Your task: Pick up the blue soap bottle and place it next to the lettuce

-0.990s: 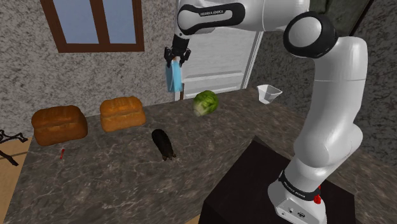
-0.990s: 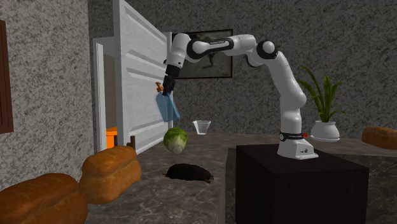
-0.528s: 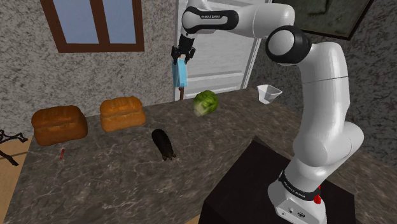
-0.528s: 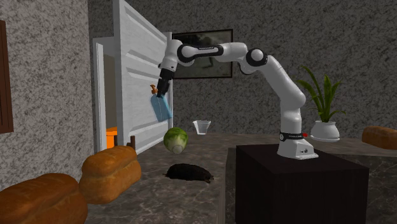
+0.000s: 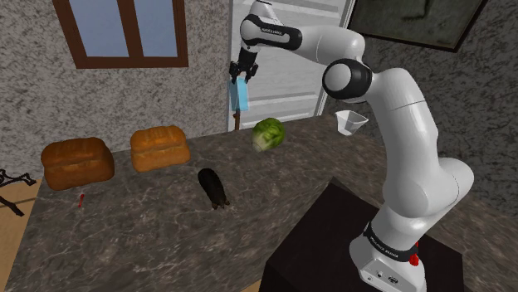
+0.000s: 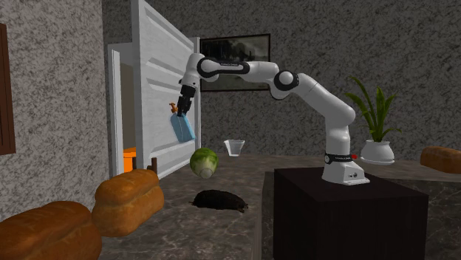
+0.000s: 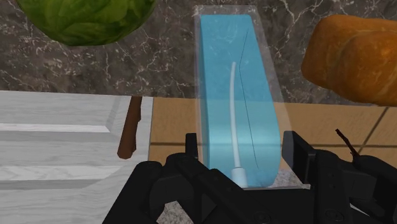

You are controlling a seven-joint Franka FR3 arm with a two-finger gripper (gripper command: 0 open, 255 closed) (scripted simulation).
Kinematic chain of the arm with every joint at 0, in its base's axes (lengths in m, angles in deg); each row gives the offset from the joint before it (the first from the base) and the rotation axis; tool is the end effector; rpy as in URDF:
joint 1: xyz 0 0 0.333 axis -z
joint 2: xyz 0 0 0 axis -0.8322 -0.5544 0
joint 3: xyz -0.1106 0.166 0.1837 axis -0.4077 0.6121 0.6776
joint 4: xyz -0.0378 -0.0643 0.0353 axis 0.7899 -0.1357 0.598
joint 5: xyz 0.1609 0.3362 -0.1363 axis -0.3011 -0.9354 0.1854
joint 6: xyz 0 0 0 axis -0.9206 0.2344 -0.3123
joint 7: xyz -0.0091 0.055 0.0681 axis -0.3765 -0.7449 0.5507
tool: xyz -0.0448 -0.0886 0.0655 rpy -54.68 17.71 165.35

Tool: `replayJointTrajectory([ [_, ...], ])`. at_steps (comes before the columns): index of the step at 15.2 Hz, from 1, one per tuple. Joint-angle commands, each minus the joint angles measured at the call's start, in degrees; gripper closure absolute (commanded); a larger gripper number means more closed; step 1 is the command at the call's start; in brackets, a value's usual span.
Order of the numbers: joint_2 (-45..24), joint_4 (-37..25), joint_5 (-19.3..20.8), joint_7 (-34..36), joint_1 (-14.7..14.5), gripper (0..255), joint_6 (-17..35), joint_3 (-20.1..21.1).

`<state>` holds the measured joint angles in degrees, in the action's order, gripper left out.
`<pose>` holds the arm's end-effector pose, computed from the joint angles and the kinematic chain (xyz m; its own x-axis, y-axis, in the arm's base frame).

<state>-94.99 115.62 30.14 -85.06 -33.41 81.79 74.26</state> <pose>0.7402 -0.1681 0.4446 0.9339 -0.2430 0.2624 -0.2302 -0.9699 -0.0787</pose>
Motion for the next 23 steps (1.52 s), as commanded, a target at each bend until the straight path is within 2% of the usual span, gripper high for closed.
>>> replayJointTrajectory([
  [1,0.92,3.15,-0.12,0.01,0.72,255,2.23,0.13],
  [11,2.33,13.63,-0.1,0.45,2.42,255,11.05,0.19],
  [23,0.83,20.47,0.51,0.83,3.11,255,19.23,-0.28],
])
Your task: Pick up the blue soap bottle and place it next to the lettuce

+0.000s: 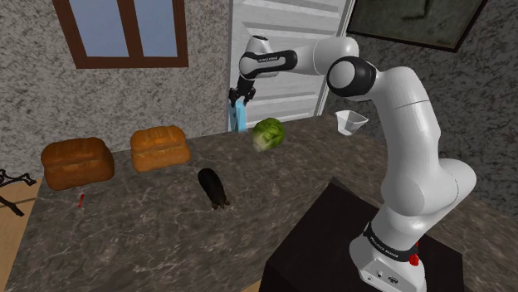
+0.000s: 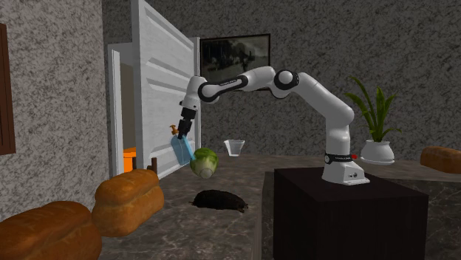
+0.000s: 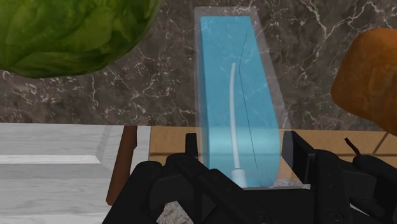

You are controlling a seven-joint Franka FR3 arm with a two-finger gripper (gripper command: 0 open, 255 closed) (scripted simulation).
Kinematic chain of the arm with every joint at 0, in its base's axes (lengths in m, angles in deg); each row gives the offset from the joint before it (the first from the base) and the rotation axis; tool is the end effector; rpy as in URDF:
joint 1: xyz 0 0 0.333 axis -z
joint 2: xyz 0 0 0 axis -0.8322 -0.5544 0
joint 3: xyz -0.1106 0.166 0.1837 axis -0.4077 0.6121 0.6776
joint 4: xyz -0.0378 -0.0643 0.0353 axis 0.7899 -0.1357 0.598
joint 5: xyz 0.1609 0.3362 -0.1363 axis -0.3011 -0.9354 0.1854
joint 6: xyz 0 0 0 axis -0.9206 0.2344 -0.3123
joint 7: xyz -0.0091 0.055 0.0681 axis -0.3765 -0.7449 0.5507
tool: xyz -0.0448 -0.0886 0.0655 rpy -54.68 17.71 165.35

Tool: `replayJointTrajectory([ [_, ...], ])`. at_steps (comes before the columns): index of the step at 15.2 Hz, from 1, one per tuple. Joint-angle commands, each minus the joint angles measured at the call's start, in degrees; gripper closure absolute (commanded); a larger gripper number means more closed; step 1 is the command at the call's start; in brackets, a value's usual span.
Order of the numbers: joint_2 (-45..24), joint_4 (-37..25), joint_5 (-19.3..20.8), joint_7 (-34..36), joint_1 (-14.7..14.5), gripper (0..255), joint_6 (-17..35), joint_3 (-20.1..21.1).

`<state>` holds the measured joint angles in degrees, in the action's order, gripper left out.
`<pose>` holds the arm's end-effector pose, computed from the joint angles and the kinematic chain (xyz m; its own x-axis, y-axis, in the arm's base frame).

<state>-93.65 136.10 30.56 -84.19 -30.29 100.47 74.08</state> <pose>0.7401 -0.1670 0.3226 0.9338 -0.2425 0.2630 -0.2297 -0.9701 -0.0790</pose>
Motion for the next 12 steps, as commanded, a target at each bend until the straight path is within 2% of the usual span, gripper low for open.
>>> replayJointTrajectory([
  [1,-0.74,0.38,0.16,-0.01,0.0,255,1.16,-0.15],
  [12,-4.05,3.27,1.01,0.29,-0.09,255,7.28,-0.92],
])
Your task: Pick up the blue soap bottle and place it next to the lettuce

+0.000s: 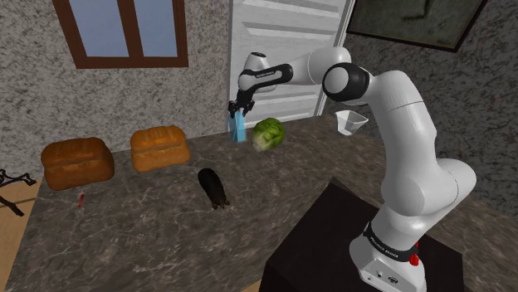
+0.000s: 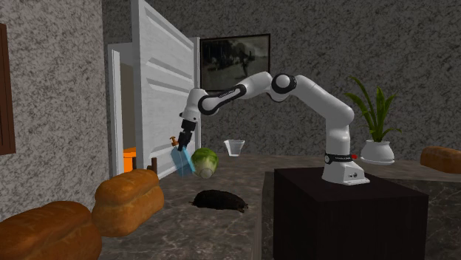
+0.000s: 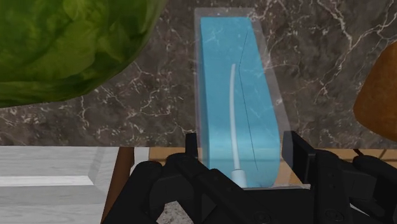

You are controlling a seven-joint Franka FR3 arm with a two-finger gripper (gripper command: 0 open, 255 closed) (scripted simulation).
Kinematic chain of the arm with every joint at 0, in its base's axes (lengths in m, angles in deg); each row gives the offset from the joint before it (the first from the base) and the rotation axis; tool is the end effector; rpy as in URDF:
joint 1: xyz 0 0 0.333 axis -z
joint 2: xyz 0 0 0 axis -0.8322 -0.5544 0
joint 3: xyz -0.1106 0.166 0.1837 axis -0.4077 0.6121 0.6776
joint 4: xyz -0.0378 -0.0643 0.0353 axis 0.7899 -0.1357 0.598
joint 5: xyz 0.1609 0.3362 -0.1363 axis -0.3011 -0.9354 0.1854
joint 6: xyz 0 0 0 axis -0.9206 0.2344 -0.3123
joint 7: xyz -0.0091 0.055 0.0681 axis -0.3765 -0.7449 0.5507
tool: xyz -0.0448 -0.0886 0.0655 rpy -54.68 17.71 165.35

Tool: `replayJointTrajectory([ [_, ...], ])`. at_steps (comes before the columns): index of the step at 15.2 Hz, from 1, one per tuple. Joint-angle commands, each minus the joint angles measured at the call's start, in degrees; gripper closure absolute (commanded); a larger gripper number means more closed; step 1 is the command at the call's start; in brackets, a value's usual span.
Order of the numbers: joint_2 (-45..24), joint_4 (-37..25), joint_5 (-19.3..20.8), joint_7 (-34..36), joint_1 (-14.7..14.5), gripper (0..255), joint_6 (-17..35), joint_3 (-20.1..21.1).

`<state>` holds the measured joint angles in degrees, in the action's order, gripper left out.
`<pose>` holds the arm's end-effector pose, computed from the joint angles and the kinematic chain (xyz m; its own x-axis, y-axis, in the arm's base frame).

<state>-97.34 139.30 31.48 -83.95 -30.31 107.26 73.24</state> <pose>0.7387 -0.1672 0.2596 0.9339 -0.2426 0.2628 -0.2297 -0.9700 -0.0791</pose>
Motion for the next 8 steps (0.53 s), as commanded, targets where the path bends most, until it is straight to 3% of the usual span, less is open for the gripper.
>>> replayJointTrajectory([
  [1,-0.7,0.25,0.17,0.07,-0.09,255,1.01,-0.16],
  [8,-2.73,0.65,0.59,0.18,-0.29,255,3.43,-0.6],
])
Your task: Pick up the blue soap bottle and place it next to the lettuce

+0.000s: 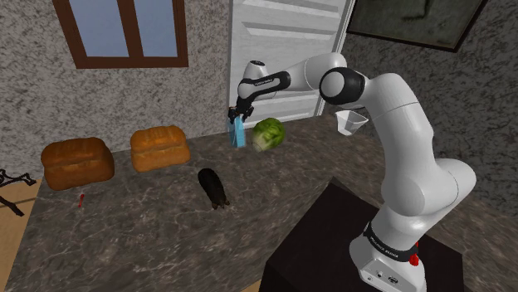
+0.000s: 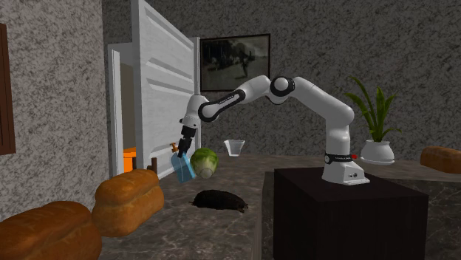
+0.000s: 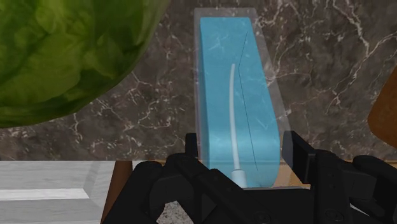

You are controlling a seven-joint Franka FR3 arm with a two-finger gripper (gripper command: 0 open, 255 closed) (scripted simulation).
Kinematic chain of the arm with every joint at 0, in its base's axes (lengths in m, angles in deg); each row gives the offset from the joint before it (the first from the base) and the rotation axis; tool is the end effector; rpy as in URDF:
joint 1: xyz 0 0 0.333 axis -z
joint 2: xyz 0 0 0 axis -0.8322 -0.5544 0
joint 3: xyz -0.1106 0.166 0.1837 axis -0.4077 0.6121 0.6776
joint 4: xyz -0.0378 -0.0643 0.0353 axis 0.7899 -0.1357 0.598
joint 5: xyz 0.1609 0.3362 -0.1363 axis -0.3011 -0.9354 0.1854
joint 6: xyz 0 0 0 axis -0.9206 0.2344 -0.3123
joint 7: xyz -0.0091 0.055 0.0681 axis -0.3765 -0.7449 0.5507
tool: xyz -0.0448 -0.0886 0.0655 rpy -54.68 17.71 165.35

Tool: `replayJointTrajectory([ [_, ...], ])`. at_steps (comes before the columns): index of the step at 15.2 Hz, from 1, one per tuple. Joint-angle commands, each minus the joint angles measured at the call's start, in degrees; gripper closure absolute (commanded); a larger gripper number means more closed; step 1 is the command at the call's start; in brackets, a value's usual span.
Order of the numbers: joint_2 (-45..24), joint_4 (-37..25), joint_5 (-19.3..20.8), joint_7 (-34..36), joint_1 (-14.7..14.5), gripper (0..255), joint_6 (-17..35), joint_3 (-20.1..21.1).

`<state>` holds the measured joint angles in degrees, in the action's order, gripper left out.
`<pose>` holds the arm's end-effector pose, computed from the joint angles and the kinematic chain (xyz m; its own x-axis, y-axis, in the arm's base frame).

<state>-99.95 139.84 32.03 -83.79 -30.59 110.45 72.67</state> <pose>0.7378 -0.1668 0.2266 0.9336 -0.2427 0.2637 -0.2299 -0.9700 -0.0789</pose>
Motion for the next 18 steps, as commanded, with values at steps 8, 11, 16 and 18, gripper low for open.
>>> replayJointTrajectory([
  [8,-0.14,0.1,0.03,-0.02,0.03,0,0.26,-0.03],
  [11,-0.12,0.1,0.04,0.02,-0.01,0,0.24,-0.03],
  [16,6.45,4.61,-0.95,-0.2,1.7,0,-1.91,1.11],
  [18,6.46,4.61,-0.95,-0.2,1.7,0,-1.91,1.11],
])
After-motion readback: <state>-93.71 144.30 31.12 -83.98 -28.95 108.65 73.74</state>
